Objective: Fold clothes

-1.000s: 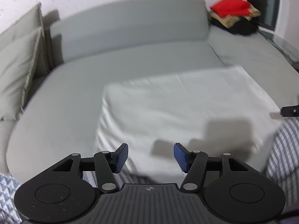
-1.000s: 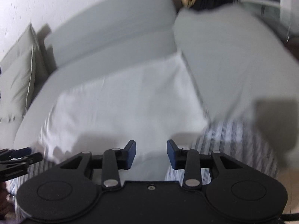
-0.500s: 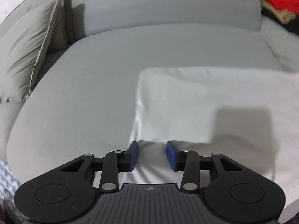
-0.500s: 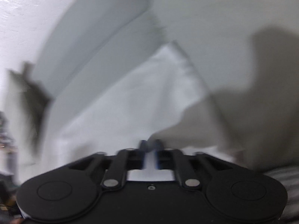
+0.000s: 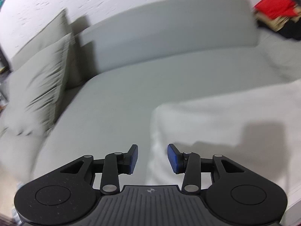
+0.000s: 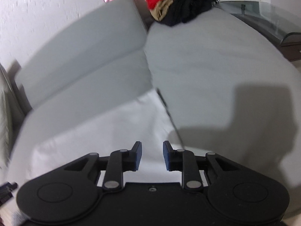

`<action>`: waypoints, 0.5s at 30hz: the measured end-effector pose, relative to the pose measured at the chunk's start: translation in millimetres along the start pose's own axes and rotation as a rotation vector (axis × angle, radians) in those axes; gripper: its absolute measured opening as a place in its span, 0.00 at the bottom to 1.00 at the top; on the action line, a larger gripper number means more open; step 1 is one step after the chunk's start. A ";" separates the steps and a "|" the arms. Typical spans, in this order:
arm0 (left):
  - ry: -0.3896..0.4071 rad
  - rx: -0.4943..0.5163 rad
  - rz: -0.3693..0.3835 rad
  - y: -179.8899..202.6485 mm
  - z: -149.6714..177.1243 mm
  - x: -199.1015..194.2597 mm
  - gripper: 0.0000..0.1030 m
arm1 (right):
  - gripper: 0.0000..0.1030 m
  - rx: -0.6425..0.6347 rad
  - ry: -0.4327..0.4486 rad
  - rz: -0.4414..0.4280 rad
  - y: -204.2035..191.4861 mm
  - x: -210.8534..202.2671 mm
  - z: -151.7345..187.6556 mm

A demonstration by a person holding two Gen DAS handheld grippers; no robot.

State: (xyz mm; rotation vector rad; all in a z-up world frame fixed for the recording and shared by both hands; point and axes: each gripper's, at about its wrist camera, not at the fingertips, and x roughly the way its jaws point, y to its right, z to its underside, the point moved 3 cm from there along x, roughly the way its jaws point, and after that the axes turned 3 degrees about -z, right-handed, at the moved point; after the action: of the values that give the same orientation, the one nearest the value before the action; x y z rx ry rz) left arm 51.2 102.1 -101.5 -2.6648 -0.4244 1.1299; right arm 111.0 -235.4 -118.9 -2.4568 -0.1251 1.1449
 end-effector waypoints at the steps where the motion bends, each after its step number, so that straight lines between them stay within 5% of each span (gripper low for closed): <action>1: 0.007 0.005 0.027 8.8 -5.4 5.8 0.40 | 0.23 0.007 -0.001 -0.018 -2.6 10.0 -5.0; 5: -0.011 -0.015 0.086 32.9 -19.9 47.1 0.41 | 0.18 0.042 -0.046 -0.130 -14.1 53.4 -13.9; 8: -0.096 -0.064 0.035 29.9 -20.4 85.5 0.41 | 0.18 0.082 -0.090 -0.189 -14.5 84.3 -18.7; 10: -0.135 -0.094 -0.014 21.9 -17.2 100.3 0.44 | 0.18 0.097 -0.087 -0.130 -3.3 96.2 -21.3; 13: -0.165 -0.090 -0.111 7.5 -16.6 100.5 0.46 | 0.00 0.131 -0.016 0.012 25.4 98.0 -28.9; 15: -0.155 -0.071 -0.144 1.2 -16.9 89.4 0.38 | 0.00 0.172 0.019 0.051 39.2 89.3 -31.9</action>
State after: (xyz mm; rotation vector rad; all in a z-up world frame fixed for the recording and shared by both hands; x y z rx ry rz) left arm 123.1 130.4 -149.7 -2.5655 -0.6843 1.3038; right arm 189.6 -259.0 -180.3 -2.3300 0.0404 1.1047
